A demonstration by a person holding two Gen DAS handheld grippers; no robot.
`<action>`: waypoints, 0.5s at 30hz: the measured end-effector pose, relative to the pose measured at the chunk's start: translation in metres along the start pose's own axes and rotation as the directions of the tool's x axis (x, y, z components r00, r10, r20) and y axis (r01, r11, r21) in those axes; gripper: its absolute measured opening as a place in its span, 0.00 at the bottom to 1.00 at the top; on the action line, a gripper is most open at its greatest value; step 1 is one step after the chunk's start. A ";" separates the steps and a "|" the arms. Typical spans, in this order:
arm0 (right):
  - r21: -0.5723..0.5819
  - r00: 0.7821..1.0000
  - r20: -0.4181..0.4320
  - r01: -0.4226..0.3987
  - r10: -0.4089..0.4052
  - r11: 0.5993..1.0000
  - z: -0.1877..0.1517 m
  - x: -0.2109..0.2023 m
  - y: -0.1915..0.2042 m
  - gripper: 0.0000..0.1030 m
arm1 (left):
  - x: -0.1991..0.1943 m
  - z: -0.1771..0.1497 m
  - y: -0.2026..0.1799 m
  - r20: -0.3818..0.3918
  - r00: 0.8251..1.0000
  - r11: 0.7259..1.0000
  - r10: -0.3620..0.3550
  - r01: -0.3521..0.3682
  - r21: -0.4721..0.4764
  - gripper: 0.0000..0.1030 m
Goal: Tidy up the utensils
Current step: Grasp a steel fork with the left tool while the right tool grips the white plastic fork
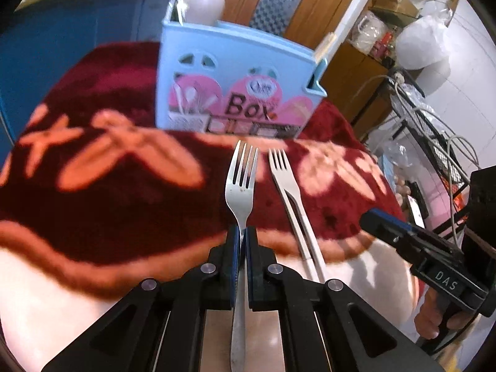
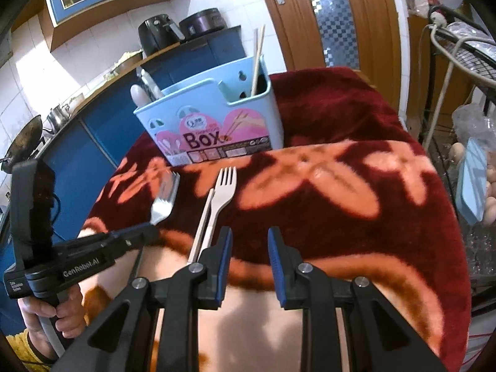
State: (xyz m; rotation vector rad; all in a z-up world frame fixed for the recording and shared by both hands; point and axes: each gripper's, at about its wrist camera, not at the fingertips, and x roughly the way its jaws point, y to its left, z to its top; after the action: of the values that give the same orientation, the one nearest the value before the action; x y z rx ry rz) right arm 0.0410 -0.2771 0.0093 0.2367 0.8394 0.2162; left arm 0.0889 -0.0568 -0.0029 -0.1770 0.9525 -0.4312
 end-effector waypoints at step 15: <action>-0.074 0.973 -0.232 -0.037 0.019 0.997 0.013 0.041 0.028 0.26 | -0.043 0.009 0.011 0.217 0.973 0.995 0.074 -0.086 0.048 0.04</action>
State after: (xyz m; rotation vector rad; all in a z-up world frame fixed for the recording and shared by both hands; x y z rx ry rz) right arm 0.0751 -0.2404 -0.0028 0.1516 1.0569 0.3068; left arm 0.0775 -0.0288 0.0307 -0.1299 0.7316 -0.3562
